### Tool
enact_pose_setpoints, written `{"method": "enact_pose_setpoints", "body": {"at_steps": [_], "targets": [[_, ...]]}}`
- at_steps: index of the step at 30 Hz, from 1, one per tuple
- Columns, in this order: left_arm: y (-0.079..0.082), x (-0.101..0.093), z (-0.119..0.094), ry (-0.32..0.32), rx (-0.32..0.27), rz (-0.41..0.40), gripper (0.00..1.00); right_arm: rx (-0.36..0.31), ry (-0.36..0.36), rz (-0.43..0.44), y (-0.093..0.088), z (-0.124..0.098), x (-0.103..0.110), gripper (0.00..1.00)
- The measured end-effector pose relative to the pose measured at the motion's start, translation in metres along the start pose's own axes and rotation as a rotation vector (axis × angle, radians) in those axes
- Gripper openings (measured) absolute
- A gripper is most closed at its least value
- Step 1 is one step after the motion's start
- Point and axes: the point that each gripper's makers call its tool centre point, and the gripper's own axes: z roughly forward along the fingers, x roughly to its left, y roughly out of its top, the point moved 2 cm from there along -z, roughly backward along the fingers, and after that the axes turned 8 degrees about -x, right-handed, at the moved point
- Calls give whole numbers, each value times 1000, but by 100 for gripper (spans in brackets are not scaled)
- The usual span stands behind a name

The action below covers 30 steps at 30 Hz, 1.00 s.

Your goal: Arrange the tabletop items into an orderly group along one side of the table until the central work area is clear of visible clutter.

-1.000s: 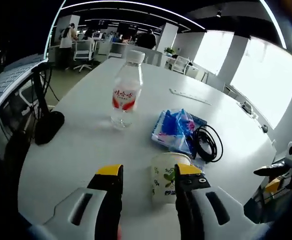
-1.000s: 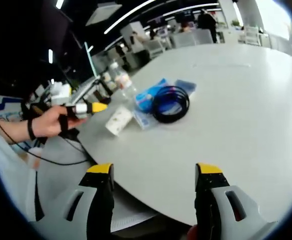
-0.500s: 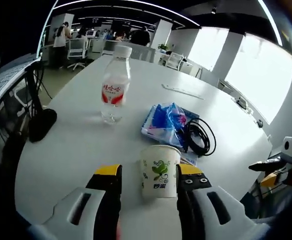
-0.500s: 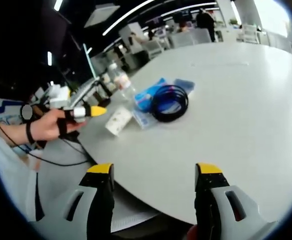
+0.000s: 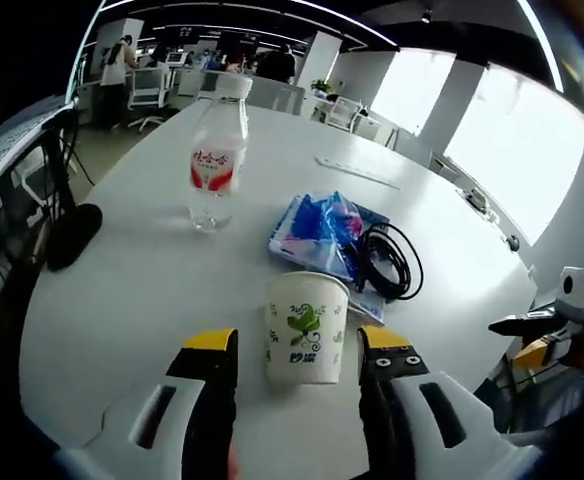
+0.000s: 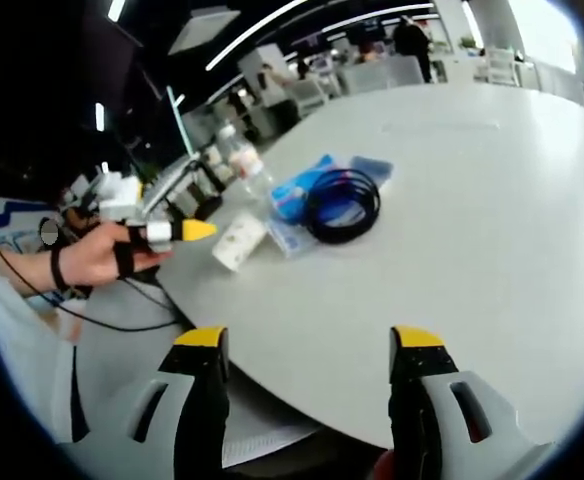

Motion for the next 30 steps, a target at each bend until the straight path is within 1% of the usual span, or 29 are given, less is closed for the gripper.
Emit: {"method": "enact_pose_setpoints", "body": {"at_steps": [4, 10, 12, 14, 23, 26, 27, 28, 29, 30], "targets": [[-1, -4, 5, -10, 9, -11, 50, 3, 1, 1, -1, 0, 1, 64], [-7, -6, 16, -20, 44, -11, 53, 5, 0, 3, -2, -1, 0, 63], [-10, -6, 19, -21, 52, -17, 53, 5, -1, 4, -2, -1, 0, 63], [-13, -5, 20, -12, 68, -3, 53, 3, -2, 5, -2, -2, -1, 63], [-20, -2, 31, 0, 109, 5, 53, 3, -11, 12, -4, -5, -3, 63], [-22, -4, 34, -16, 121, 15, 53, 0, -11, 13, -4, -4, -3, 63], [-25, -4, 36, -23, 135, 39, 52, 0, -10, 13, -4, -4, -3, 64], [-25, -3, 36, -20, 138, 48, 47, 0, -8, 13, -4, -4, -3, 64], [-25, -2, 36, -15, 138, 69, 38, 0, -7, 13, -4, -4, -3, 64], [-24, -2, 35, -16, 132, 73, 38, 1, -5, 12, -4, -4, -2, 64]]}}
